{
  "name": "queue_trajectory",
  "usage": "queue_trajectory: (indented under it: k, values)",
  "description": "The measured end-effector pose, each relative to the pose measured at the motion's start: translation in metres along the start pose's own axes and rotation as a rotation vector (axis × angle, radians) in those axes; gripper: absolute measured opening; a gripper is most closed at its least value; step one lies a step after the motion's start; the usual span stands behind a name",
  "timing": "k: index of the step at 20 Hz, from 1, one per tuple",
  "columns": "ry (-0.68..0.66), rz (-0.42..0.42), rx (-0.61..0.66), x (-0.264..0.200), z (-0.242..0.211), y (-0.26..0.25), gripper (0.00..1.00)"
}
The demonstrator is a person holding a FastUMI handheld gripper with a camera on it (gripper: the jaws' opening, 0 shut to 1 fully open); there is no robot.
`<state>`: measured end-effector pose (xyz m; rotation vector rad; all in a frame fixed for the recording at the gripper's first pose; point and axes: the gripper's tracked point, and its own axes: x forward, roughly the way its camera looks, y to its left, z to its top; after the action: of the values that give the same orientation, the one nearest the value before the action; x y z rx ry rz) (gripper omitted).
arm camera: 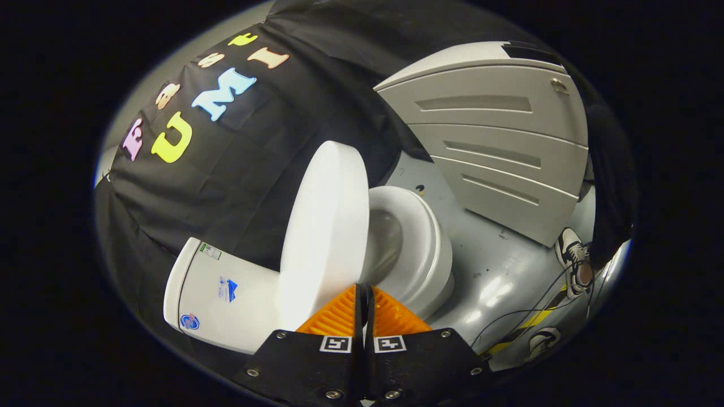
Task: Open the toilet lid.
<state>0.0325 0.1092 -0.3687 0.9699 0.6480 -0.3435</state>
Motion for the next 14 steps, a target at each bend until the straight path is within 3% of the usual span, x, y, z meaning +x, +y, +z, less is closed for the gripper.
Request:
queue_trajectory:
  k: [9,14]
  values:
    - [-0.081,-0.080,-0.166,-0.028,0.006,0.056,0.00]
    - [-0.134,-0.130,-0.321,-0.040,0.004,0.082,0.00]
